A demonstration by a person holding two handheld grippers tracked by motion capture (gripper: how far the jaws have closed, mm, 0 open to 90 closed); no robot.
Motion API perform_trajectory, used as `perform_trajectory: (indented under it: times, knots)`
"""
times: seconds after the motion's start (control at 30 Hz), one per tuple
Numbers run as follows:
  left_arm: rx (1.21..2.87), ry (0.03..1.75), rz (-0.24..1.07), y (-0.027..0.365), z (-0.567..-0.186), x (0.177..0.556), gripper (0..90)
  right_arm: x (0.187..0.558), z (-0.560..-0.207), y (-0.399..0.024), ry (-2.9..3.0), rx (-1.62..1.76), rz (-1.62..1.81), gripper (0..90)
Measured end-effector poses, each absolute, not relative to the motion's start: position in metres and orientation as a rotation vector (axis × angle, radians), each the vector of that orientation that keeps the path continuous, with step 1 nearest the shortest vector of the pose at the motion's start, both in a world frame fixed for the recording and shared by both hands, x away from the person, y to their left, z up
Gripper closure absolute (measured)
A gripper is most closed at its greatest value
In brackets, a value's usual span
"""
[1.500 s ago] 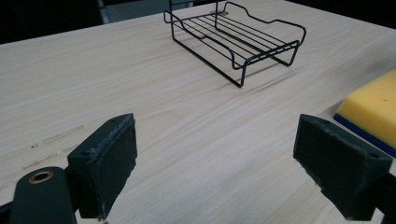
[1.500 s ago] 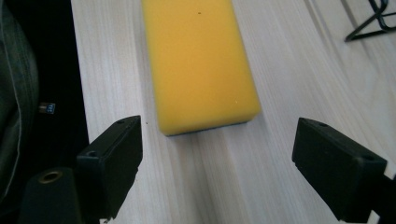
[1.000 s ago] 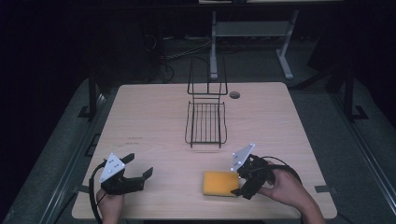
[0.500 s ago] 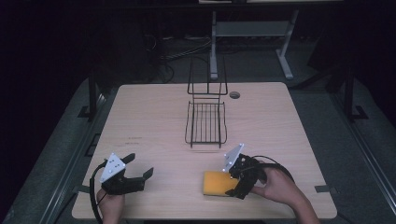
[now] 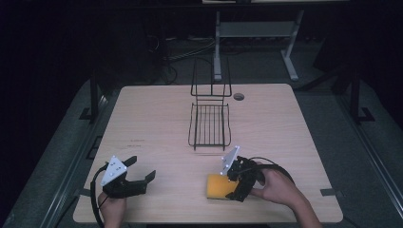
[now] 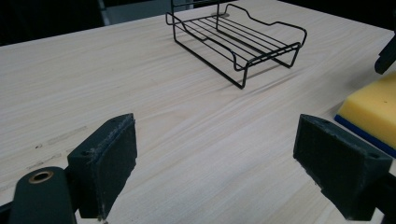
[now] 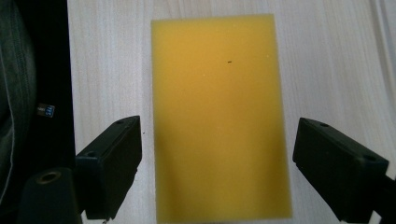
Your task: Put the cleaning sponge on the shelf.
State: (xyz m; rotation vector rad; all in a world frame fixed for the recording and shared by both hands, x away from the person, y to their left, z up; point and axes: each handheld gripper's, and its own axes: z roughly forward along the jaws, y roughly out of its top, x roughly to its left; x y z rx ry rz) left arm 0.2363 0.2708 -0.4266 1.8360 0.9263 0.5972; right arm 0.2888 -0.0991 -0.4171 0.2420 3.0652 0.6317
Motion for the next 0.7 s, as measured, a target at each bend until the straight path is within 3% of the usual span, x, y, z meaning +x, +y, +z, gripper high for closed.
perform_trajectory:
  times: [0.7]
  knots:
    - [1.831,0.927,0.594,0.272,-0.426,0.236,12.8,0.295,-0.435,-0.083,3.103,0.207,0.564,15.4]
